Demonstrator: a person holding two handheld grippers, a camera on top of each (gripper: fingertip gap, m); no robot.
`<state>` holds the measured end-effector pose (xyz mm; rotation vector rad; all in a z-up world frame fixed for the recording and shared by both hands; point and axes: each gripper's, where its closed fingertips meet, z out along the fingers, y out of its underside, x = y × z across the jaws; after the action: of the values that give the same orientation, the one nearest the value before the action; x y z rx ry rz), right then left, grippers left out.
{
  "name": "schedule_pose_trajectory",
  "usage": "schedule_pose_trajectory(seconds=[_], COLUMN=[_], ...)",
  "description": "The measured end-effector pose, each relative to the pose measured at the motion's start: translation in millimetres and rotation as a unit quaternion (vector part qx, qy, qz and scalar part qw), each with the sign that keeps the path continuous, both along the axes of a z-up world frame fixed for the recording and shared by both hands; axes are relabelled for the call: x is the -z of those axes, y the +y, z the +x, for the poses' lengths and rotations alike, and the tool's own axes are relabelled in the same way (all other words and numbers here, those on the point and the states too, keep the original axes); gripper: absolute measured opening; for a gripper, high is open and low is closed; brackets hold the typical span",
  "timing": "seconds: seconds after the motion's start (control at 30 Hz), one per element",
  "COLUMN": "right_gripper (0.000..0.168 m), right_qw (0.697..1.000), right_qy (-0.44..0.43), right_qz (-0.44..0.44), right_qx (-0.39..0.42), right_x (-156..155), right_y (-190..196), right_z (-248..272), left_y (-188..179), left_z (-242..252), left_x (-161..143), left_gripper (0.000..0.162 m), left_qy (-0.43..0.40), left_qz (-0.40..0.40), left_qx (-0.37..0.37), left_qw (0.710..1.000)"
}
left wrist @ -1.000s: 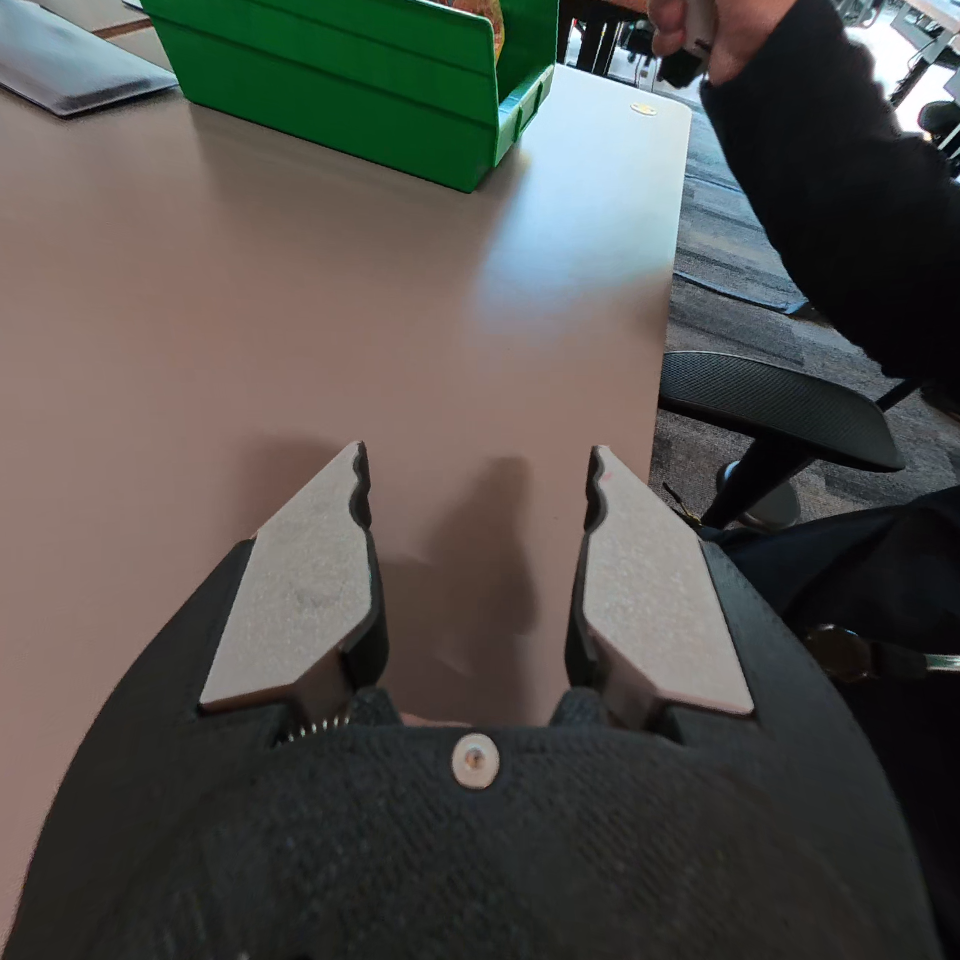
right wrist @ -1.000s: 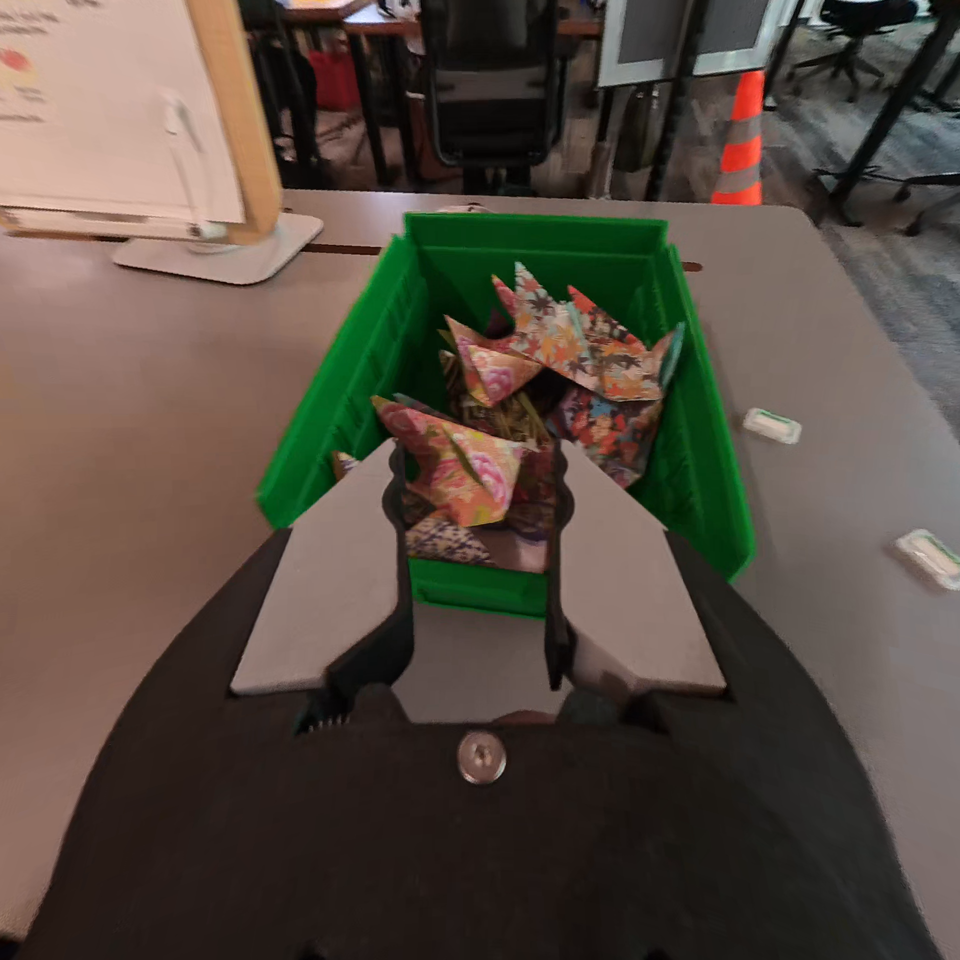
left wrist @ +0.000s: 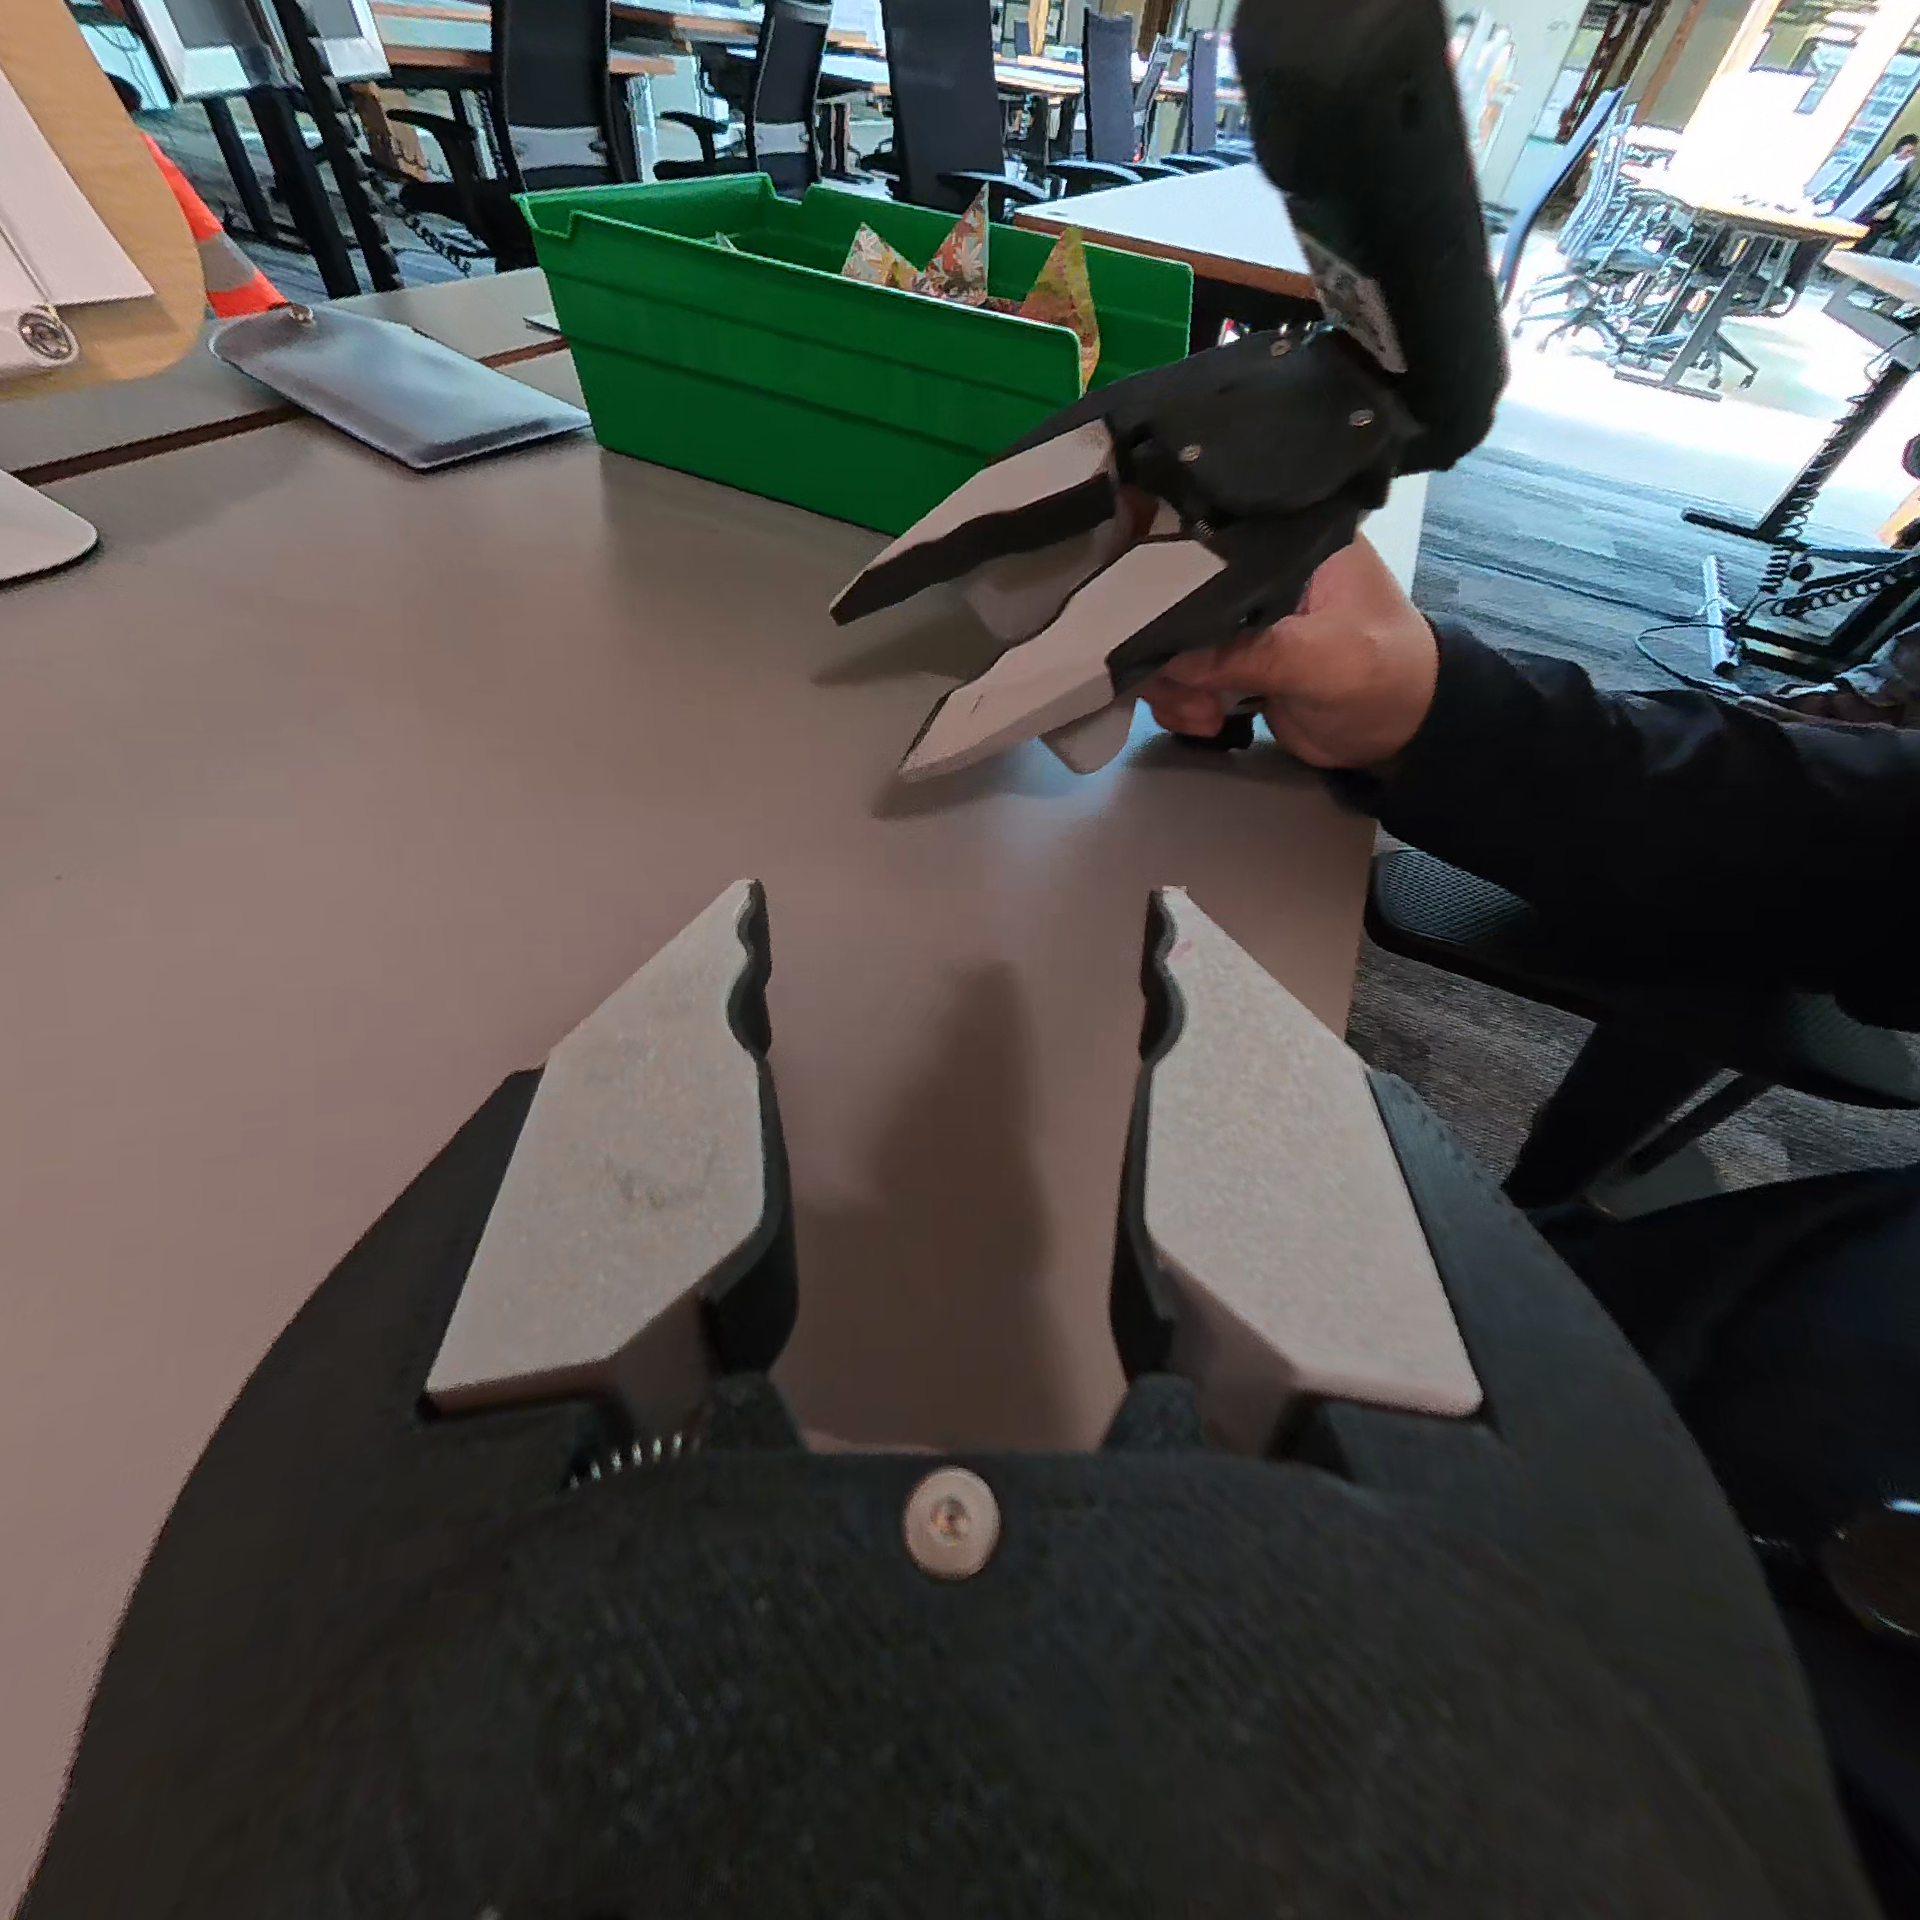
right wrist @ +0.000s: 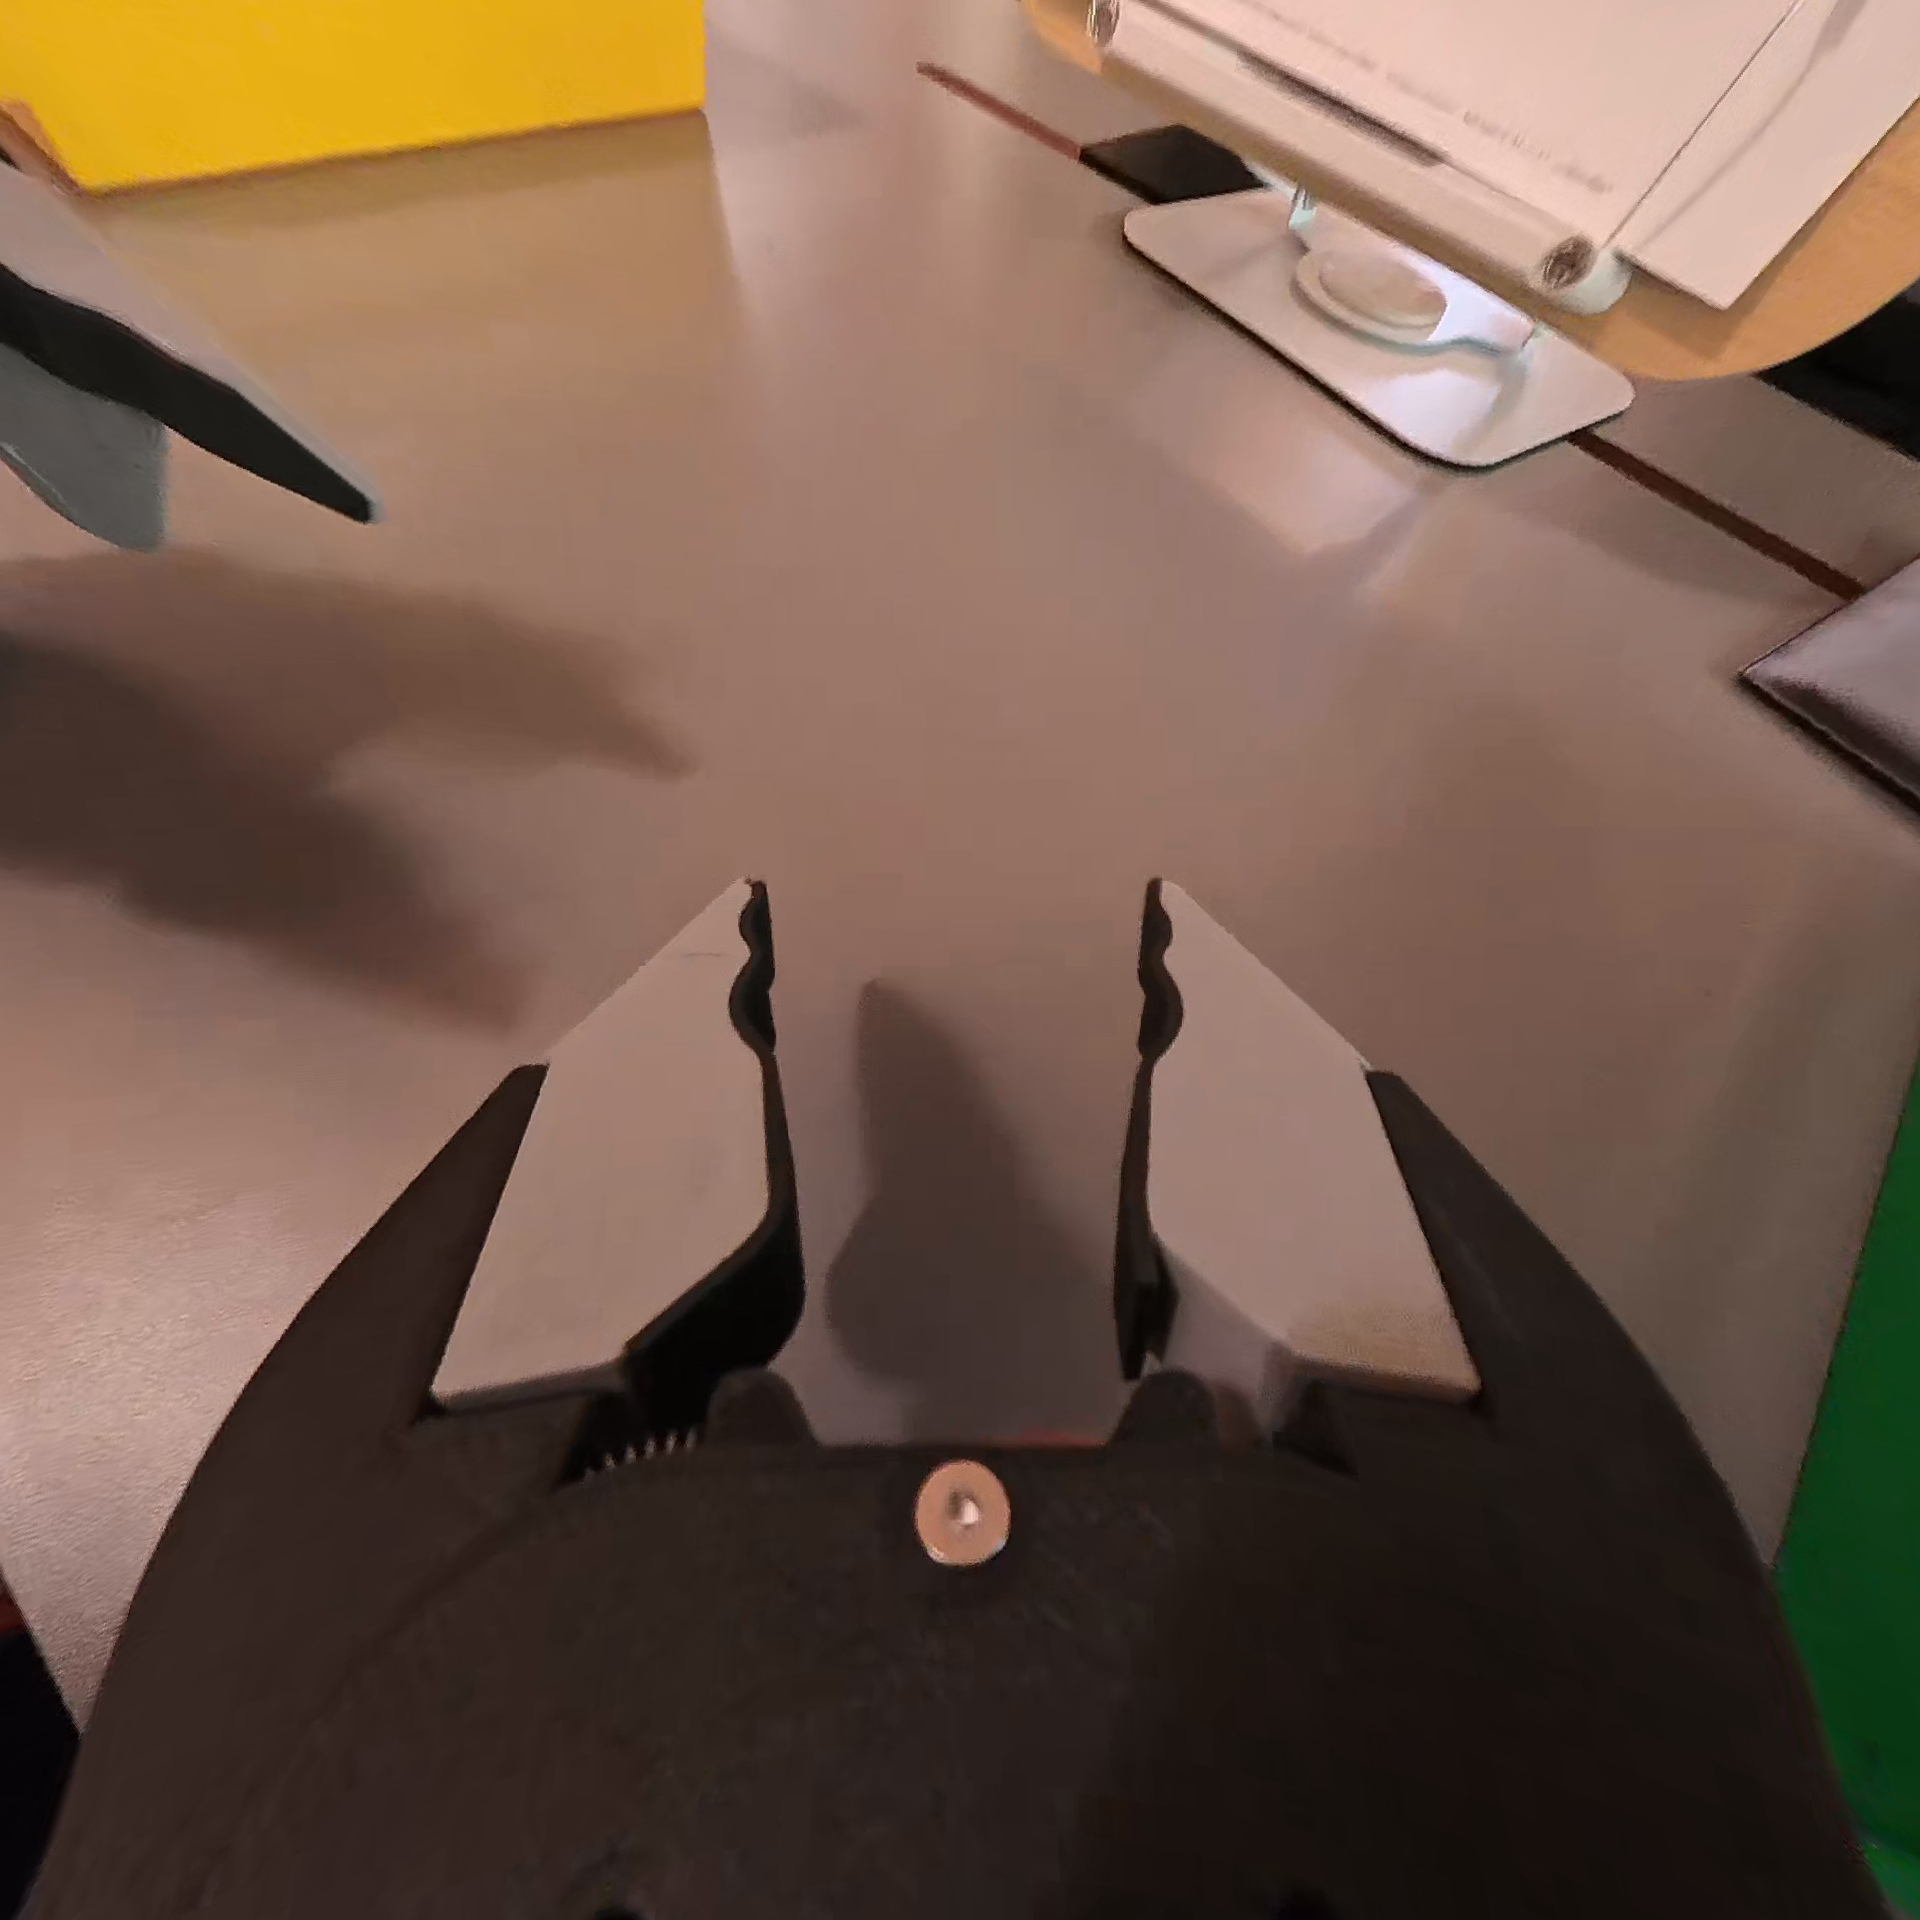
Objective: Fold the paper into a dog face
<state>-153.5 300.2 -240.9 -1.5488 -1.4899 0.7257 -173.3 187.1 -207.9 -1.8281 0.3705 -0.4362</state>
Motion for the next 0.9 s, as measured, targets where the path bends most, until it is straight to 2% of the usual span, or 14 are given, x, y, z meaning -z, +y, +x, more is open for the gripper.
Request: schedule_pose_trajectory(seconds=[0.27,0.4,0.67,0.9], right_gripper=[0.071,0.072,0.073,0.073], right_qw=[0.998,0.998,0.996,0.994], right_qy=[-0.061,-0.066,-0.080,-0.104], right_qz=[0.010,0.004,-0.047,-0.029], right_qx=[0.006,0.009,-0.001,0.009], right_x=[18.7,20.6,26.9,33.8], right_y=[1.2,2.4,1.1,2.7], right_z=[-2.3,-2.1,-2.1,-1.5], left_y=[-3.4,-6.9,-7.3,-11.3], left_z=[3.1,0.1,-2.2,-4.0], left_x=[-4.0,-15.2,-18.9,-24.4], left_gripper=[0.069,0.061,0.064,0.064], left_qy=[0.009,0.004,0.008,0.004], left_qz=[0.019,0.059,0.074,0.090], left_qx=[0.007,-0.002,-0.014,-0.026], left_qw=[1.000,0.998,0.997,0.996])
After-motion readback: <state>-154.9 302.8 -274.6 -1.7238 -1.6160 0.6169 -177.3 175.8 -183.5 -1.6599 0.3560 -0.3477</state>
